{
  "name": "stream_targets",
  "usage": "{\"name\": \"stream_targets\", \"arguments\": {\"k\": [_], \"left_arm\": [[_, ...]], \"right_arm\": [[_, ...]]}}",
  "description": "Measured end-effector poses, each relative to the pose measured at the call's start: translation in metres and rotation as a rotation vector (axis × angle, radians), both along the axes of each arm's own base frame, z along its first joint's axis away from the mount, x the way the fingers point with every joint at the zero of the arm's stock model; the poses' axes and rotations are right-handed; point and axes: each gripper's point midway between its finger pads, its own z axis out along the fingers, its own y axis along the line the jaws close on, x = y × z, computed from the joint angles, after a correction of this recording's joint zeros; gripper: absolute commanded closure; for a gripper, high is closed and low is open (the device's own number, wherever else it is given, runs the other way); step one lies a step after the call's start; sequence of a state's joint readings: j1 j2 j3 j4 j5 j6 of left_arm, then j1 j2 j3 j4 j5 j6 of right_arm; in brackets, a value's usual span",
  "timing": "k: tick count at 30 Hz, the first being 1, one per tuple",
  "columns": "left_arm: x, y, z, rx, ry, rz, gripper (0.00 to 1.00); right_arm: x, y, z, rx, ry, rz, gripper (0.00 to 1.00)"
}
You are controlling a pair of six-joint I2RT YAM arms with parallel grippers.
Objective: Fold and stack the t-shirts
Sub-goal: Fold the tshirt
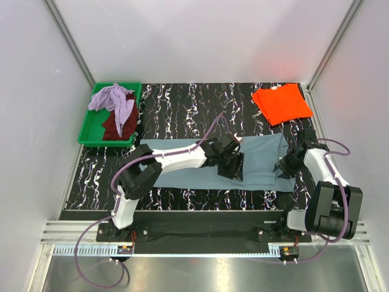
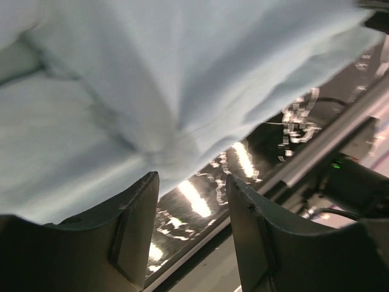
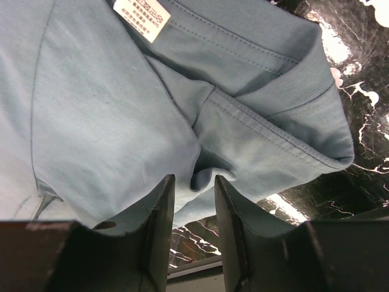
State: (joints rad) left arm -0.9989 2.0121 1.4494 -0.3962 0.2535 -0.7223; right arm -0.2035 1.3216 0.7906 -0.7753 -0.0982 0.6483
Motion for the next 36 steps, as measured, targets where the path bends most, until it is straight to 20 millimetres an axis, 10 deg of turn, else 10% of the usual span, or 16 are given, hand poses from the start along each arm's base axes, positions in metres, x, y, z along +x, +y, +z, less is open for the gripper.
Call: {"name": "stream_targets", "arguments": {"k": [18,31,36], "left_arm": [[0.006,0.009,-0.02,0.058,-0.006,0.035,0.49],[0.004,0.001,-0.018,0.018,0.034,0.052,0.96],[0.002,-0.002,-0.012,-0.011,0.1,0.074,1.0]], "right_arm": [[0.013,-0.005,0.036,-0.035,-0.117,-0.002,0.58],[0.015,-0.011,0.055,-0.076,-0.164,-0.008,0.58],[0.015,-0.013,0.054,-0.09,-0.158,-0.007,0.57]]}}
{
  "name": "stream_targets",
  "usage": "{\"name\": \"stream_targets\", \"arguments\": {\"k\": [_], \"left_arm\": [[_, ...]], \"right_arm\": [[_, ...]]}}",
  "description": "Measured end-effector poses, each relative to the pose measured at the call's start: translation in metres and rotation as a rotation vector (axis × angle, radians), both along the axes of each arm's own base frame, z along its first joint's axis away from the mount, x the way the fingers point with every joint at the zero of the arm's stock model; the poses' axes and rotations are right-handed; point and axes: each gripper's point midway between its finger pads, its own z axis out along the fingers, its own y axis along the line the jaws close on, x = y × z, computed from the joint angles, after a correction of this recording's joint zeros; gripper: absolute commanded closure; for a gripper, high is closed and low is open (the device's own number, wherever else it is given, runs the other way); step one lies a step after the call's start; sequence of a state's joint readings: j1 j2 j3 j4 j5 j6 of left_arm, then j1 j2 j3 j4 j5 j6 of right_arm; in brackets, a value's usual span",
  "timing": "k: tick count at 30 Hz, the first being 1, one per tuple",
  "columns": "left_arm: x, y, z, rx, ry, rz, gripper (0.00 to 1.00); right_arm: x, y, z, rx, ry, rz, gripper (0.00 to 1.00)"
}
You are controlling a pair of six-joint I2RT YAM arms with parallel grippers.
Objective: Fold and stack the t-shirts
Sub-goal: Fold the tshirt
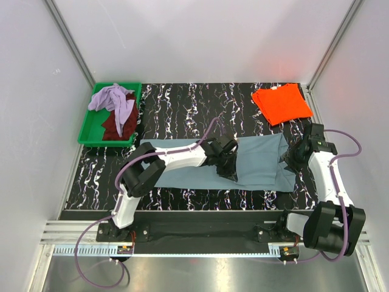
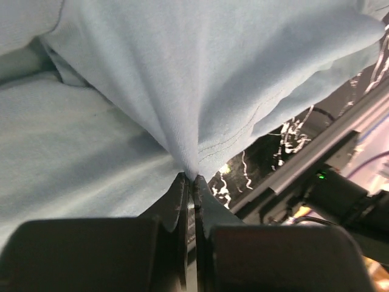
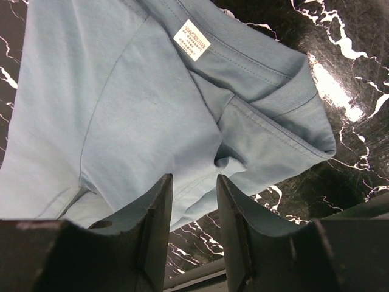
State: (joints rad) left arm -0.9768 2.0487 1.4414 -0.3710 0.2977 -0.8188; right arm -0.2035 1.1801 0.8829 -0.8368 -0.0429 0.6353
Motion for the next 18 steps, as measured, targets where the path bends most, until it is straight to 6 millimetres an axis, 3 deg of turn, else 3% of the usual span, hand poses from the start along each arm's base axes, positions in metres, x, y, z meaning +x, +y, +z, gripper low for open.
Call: {"name": "stream_targets", "arguments": {"k": [8,13,15,18], "left_arm": [[0.005,0.009,0.002,-0.005,0.084,0.045,0.98],[0.006,0.009,0.005,-0.022,0.103,0.046,0.98],[0.006,0.008,0.006,-0.028,0.11,0.044,0.97],[0.007,0.007,0.007,-0.035,0.118,0.041,0.96]], "right_arm": [[-0.002,0.004,-0.018,0.033,0.076,0.03,0.56],[-0.009,0.014,-0.033,0.082,0.099,0.046,0.76],[-0.013,0.02,-0.04,0.112,0.098,0.044,0.75],[-0.022,0.026,-0.051,0.14,0.112,0.035,0.63]]}}
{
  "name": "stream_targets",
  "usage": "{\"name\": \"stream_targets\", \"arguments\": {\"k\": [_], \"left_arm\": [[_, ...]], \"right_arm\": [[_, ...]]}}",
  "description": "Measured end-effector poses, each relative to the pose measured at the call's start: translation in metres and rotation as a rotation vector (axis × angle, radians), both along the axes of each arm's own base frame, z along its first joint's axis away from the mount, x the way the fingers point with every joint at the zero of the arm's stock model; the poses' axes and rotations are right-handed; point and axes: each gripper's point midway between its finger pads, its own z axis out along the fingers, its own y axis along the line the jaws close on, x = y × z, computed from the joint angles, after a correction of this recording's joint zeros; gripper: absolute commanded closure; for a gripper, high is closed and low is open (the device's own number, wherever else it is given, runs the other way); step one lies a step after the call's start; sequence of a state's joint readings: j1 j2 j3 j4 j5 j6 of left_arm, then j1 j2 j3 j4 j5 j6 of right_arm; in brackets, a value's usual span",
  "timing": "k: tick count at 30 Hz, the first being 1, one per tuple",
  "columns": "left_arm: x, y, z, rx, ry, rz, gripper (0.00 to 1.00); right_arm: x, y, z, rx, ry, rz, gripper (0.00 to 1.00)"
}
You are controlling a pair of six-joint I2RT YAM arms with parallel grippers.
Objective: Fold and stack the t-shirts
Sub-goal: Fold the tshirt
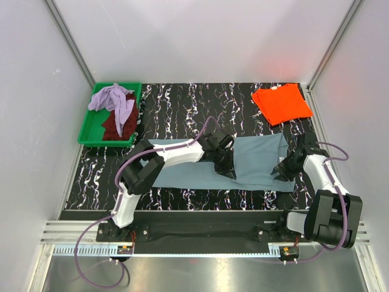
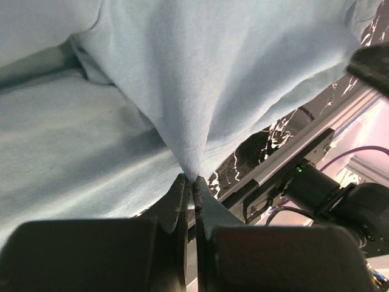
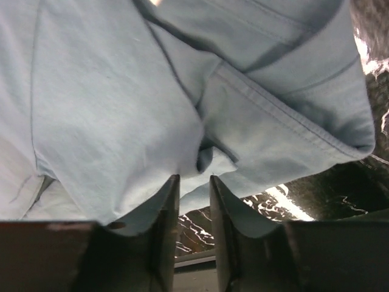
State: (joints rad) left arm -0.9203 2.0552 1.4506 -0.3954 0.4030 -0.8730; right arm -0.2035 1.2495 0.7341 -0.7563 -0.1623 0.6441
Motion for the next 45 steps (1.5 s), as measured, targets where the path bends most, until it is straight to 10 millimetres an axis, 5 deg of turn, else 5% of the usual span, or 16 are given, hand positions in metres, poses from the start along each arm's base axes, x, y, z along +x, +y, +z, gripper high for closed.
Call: {"name": "stream_targets", "arguments": {"k": [13,23,38,45], "left_arm": [[0.013,-0.004,0.001,-0.058,0.056,0.037,0.94],[0.036,-0.01,0.009,-0.167,0.114,0.135,0.95],[0.058,-0.035,0.014,-0.335,0.232,0.236,0.95],[0.067,-0.041,0.026,-0.428,0.273,0.282,0.96]], "right_arm": [[0.001,-0.001,-0.004,-0.017,-0.077,-0.024,0.52],[0.008,0.0,0.018,-0.04,-0.241,-0.02,0.69],[-0.001,0.009,-0.002,-0.015,-0.15,-0.021,0.73],[-0.004,0.015,-0.002,-0.013,-0.144,-0.02,0.67]]}}
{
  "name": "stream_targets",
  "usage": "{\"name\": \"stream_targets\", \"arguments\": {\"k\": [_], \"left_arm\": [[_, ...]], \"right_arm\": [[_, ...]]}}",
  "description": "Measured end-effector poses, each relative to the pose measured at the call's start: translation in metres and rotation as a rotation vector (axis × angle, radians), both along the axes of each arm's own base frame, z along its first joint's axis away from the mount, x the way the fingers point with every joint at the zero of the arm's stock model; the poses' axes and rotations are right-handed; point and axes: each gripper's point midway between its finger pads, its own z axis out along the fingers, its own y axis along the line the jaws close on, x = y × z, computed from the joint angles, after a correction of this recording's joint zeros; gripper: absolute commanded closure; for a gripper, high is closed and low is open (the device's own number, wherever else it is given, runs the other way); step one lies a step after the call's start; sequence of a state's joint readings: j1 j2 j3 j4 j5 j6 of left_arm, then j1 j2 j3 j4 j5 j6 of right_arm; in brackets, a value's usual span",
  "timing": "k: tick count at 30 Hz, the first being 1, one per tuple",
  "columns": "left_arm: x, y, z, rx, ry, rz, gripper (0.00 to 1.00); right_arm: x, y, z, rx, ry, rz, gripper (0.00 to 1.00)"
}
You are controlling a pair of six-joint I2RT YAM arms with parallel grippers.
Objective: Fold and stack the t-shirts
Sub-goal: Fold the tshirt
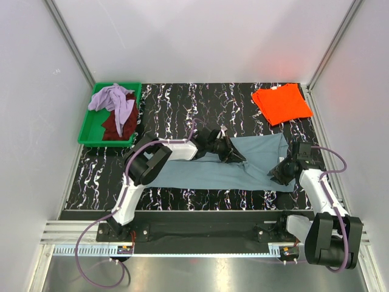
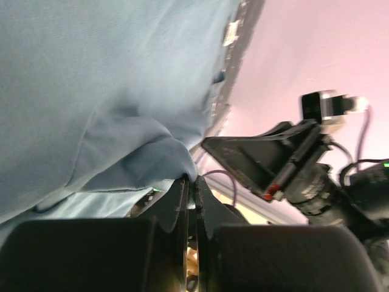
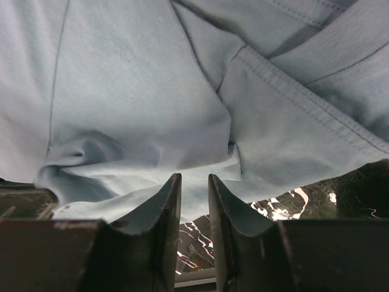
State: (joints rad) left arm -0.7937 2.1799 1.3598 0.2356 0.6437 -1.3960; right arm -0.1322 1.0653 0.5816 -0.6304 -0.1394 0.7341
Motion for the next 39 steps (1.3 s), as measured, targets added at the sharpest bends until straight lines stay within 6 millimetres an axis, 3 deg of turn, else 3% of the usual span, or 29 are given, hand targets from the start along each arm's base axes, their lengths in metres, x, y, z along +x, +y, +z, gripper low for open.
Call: {"name": "stream_targets", "arguments": {"k": [12,21,35,39], "left_arm": [[0.019,-0.003,0.011,-0.116,0.079,0.084,0.96],[0.021,-0.004,0.014,-0.131,0.076,0.089,0.96],[0.02,-0.003,0.01,-0.115,0.07,0.083,0.96],[0.02,-0.002,0.01,-0.114,0.066,0.081,0.96]], "right_arm": [[-0.005,0.009,-0.004,-0.021,0.009,0.001,0.63],[-0.016,0.007,-0.025,-0.035,0.082,-0.031,0.61],[-0.004,-0.002,-0.029,-0.071,0.052,-0.081,0.6],[-0.004,-0.003,-0.032,-0.075,0.055,-0.089,0.66]]}}
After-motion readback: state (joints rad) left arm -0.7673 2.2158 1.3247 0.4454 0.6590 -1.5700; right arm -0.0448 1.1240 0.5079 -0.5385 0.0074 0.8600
